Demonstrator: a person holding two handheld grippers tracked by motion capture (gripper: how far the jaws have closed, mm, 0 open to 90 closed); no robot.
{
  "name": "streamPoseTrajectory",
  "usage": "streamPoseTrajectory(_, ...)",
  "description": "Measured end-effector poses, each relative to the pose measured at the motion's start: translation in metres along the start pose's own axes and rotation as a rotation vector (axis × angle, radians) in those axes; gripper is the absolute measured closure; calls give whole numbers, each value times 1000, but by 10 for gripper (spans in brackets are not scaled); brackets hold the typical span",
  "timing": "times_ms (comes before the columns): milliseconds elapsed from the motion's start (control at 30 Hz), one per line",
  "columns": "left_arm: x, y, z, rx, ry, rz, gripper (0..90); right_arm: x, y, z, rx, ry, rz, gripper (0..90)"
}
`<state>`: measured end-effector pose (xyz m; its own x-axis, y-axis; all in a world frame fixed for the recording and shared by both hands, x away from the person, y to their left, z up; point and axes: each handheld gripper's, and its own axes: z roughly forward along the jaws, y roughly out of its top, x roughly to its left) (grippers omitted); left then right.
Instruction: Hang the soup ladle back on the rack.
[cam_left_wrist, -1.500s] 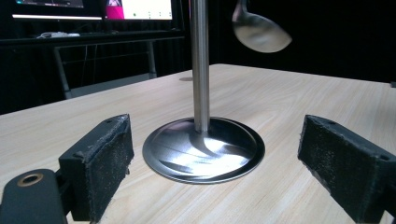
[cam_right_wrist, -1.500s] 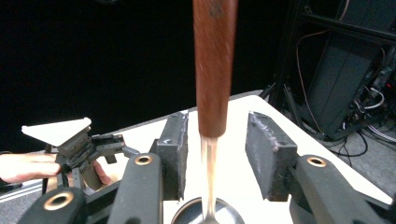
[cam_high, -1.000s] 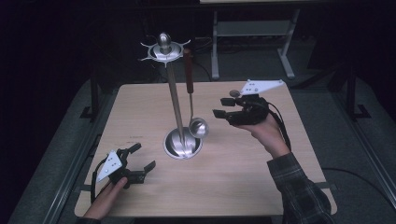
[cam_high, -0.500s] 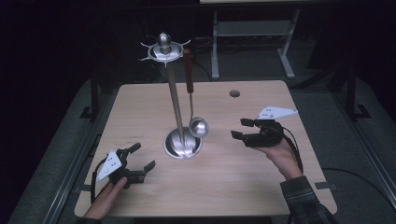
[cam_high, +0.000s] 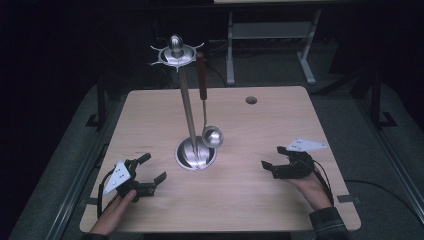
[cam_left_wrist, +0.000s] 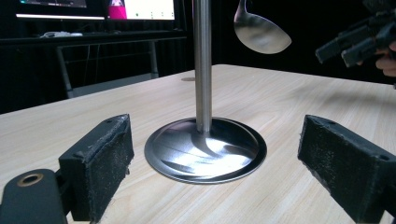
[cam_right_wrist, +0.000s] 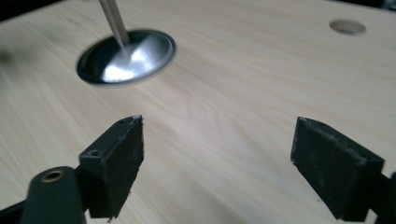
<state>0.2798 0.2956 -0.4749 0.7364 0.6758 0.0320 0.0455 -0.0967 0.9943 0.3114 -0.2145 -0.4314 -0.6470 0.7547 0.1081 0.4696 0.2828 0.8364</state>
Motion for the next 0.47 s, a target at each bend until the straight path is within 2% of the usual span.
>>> streamPoseTrajectory(267,0,0,0,-2,-1,1,97,1,-30,-1,77,-43,6,96)
streamPoseTrajectory(467,0,0,0,0,-1,2,97,0,-43,-9,77,-70,22,92)
